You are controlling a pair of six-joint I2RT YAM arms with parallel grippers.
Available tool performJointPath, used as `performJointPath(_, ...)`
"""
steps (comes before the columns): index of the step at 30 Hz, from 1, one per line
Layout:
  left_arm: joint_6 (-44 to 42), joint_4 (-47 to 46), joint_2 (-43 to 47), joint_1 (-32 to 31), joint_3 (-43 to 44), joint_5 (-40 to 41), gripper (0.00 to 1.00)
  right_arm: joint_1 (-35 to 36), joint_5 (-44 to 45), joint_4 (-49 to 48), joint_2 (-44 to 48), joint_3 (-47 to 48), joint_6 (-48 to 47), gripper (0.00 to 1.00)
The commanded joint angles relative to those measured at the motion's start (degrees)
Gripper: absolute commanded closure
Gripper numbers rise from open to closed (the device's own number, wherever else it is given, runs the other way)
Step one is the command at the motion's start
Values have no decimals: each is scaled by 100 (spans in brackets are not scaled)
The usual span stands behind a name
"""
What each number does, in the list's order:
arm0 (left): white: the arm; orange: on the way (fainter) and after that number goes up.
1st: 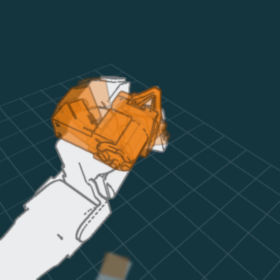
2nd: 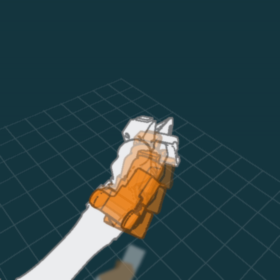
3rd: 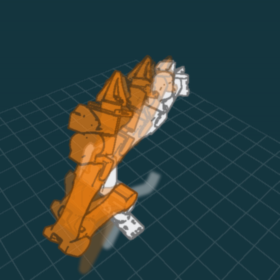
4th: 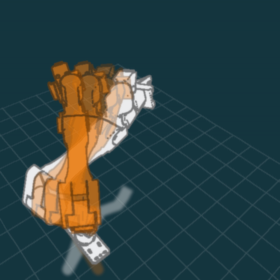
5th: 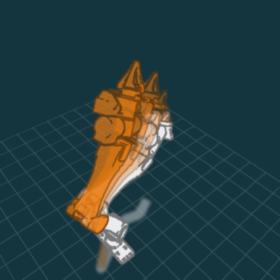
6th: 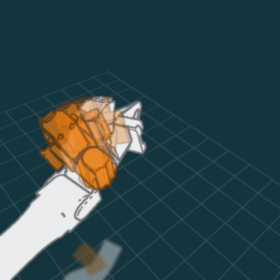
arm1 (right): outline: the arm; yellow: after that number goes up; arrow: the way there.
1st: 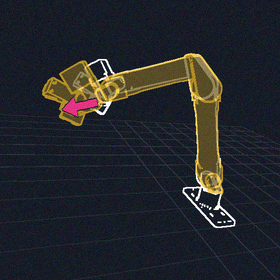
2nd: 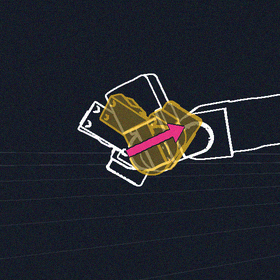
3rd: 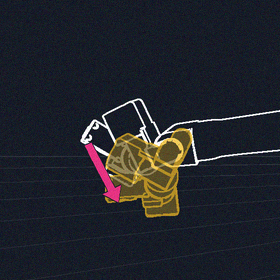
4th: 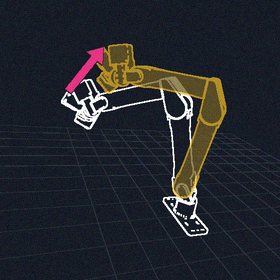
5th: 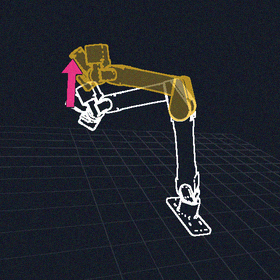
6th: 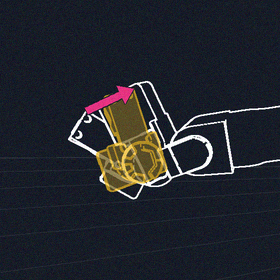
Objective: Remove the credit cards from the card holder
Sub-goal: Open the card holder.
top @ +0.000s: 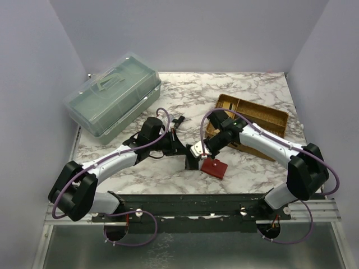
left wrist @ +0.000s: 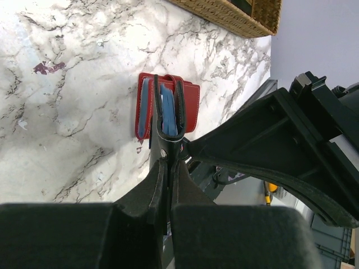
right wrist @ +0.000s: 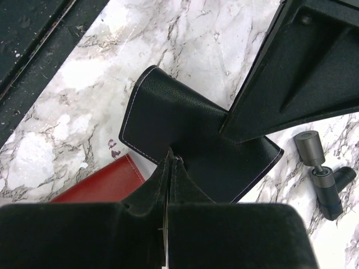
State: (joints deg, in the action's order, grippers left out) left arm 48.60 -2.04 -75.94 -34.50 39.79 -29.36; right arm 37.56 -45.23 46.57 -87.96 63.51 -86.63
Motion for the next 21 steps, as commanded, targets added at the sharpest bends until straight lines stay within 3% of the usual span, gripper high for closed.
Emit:
performJointPath(1,-132,-77,308,140,-25,36,100,46,392,374,121,-197,470,100)
performJointPath(16,-72,-22,642,259,-240,-209,100,49,360,66,629,-309,1425,99)
performJointPath(21,-57,-16,469,252,-104,-442,100,50,-91,208,377,310,1206,69)
